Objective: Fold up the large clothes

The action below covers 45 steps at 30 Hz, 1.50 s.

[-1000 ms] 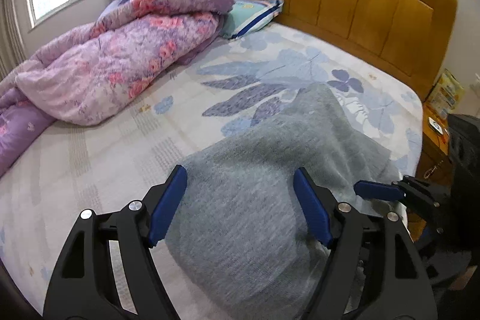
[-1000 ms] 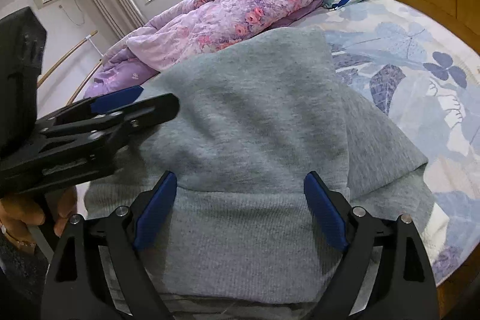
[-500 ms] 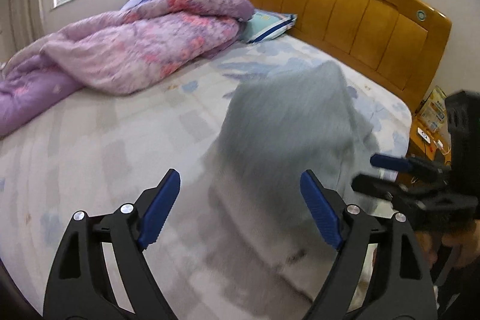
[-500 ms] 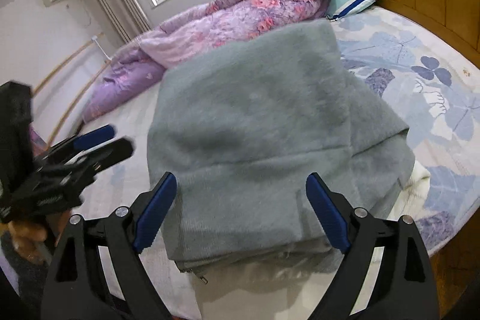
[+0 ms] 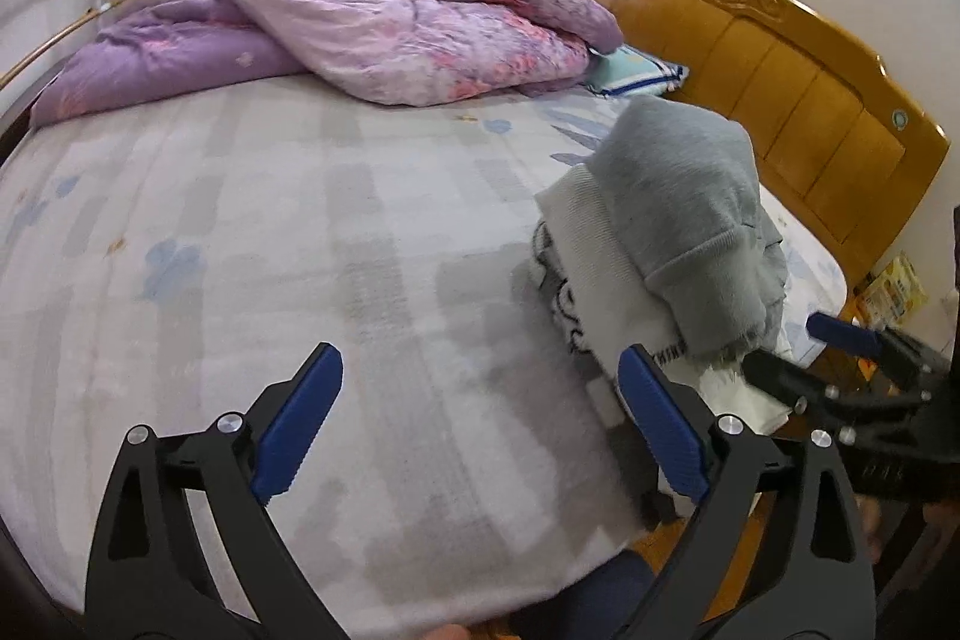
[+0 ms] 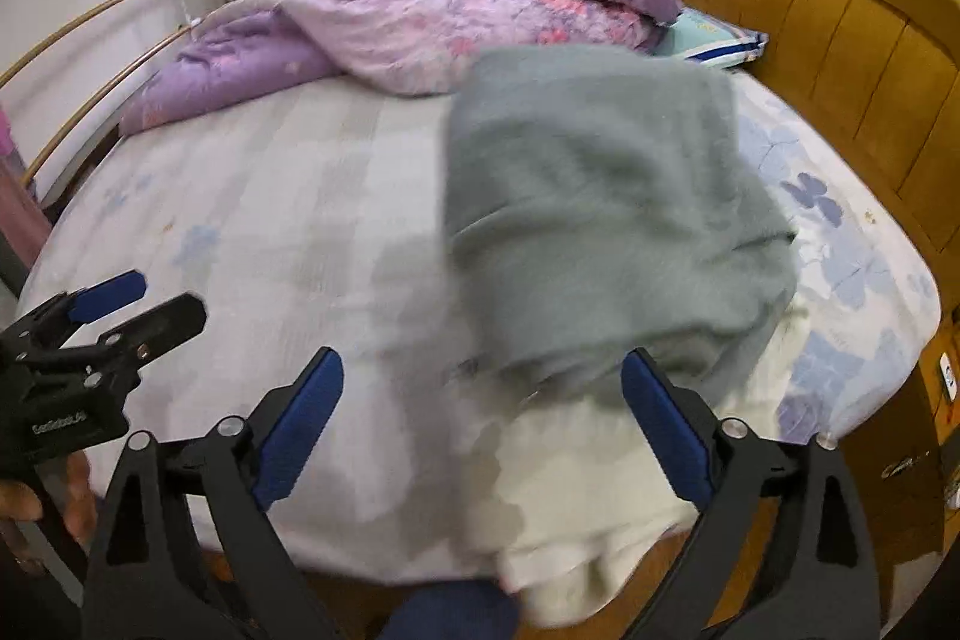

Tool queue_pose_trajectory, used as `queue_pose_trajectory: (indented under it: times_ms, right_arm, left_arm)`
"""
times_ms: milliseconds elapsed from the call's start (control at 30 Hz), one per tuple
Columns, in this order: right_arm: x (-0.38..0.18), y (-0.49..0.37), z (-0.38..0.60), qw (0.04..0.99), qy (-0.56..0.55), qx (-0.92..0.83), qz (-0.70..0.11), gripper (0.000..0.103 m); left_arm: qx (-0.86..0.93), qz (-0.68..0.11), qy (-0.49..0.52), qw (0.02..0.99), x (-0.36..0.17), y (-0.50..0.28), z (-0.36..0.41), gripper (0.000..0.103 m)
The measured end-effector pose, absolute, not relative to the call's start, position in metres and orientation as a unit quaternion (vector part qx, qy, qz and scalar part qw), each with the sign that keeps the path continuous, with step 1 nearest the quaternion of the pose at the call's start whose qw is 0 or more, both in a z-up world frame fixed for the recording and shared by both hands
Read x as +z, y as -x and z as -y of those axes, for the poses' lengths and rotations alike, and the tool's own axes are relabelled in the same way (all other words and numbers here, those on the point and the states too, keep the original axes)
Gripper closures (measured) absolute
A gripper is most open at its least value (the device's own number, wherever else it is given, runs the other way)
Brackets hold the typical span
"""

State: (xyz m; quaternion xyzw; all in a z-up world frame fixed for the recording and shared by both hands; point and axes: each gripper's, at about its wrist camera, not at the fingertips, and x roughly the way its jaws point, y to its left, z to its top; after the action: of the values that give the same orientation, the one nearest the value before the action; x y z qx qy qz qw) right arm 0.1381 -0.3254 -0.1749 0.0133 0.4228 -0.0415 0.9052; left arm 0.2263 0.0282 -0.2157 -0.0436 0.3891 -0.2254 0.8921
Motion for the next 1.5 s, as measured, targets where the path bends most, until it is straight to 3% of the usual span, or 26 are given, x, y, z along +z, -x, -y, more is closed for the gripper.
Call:
queue_pose_trajectory:
  times_ms: [333,800,1500]
  right_arm:
    - [-0.175,-0.116,0.244,0.900,0.063,-0.100,-0.419,0.009]
    - [-0.162,-0.085,0.202,0.905,0.062,-0.095,-0.410,0.009]
    - [-0.107,-0.034,0.176,0.943,0.071,-0.047,-0.323,0.009]
  left_arm:
    - [-0.196,-0.385,0.100,0.896,-0.216,-0.188,-0.099,0.005]
    - [-0.173,-0.362,0.106,0.910,-0.206,-0.147,-0.135,0.005]
    - [-0.093,-0.250,0.062,0.962,-0.123,-0.069,-0.154,0.005]
